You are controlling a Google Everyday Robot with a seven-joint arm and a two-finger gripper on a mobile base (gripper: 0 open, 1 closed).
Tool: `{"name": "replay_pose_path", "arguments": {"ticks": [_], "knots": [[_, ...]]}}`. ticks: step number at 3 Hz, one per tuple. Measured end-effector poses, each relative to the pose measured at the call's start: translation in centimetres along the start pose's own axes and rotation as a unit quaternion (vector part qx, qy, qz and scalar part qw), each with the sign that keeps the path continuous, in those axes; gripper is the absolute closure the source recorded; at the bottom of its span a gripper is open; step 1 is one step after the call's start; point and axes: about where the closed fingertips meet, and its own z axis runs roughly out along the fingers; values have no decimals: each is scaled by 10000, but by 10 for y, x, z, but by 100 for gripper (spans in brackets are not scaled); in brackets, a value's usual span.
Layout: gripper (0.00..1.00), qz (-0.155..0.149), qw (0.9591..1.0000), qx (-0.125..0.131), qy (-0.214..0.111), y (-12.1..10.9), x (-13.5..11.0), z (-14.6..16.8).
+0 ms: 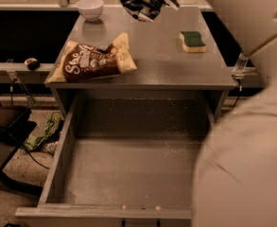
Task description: Pick blue chip bag from top drawer and place on counter
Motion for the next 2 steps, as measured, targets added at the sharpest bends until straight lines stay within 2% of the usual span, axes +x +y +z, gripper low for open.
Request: {"name": "replay_pose_path", "arguments": {"ticks": [1,2], "knots": [[100,586,9972,64,-456,-22,-17,72],[100,1488,9835,38,-1029,-32,-30,152]]}}
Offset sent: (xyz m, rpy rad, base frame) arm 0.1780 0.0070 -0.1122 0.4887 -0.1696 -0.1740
